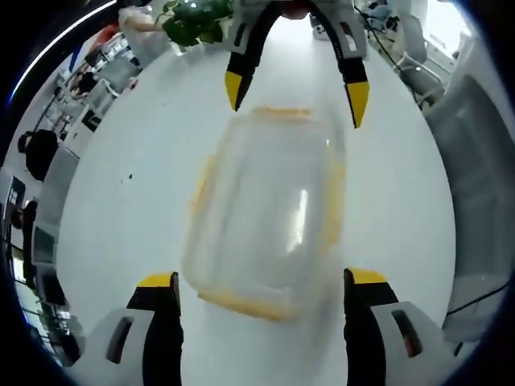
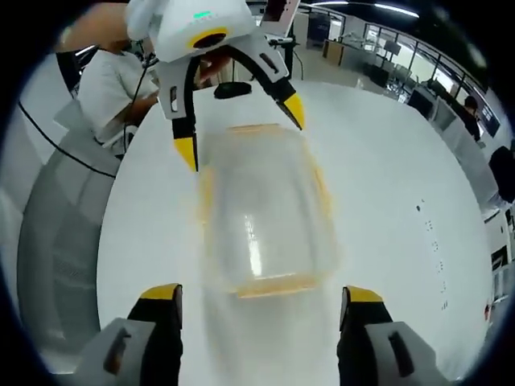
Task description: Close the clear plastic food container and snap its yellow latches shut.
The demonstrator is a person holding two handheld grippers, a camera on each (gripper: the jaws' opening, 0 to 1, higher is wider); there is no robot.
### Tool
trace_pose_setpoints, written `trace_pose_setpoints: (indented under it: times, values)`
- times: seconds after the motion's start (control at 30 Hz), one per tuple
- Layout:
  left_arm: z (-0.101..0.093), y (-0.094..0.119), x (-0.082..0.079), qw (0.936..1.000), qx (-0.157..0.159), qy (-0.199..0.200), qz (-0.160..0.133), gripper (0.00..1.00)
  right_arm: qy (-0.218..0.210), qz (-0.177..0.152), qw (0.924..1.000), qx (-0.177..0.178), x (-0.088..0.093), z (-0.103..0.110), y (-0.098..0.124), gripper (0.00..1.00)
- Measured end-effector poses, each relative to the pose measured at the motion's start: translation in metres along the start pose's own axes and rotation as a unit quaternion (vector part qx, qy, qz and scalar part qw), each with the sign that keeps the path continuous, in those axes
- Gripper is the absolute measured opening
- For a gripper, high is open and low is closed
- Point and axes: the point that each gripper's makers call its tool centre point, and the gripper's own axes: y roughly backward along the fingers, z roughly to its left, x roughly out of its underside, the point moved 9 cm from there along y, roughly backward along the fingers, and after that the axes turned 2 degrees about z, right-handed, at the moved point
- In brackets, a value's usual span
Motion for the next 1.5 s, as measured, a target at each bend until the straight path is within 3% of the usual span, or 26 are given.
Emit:
trace_pose_setpoints:
  times: [0.47, 0.83, 1.27, 1.5]
  values:
    - [-0.007, 0.023, 0.005, 0.9989, -0.017, 0.034, -0.029, 0.81, 0.001, -0.027, 0.9996, -0.003, -0.002, 0.026, 0.014, 0.78]
    - [-0.022, 0.035, 0.014, 0.9957, -0.043, 0.063, -0.053, 0.81, -0.037, -0.061, 0.9972, 0.023, 0.000, 0.043, 0.020, 0.77]
    - [-0.051, 0.051, 0.028, 0.9843, -0.085, 0.117, -0.101, 0.81, -0.079, -0.098, 0.9895, 0.070, 0.012, 0.070, 0.028, 0.78]
    - [-0.073, 0.058, 0.038, 0.9780, -0.093, 0.146, -0.116, 0.79, -0.098, -0.122, 0.9827, 0.100, 0.021, 0.088, 0.034, 0.78]
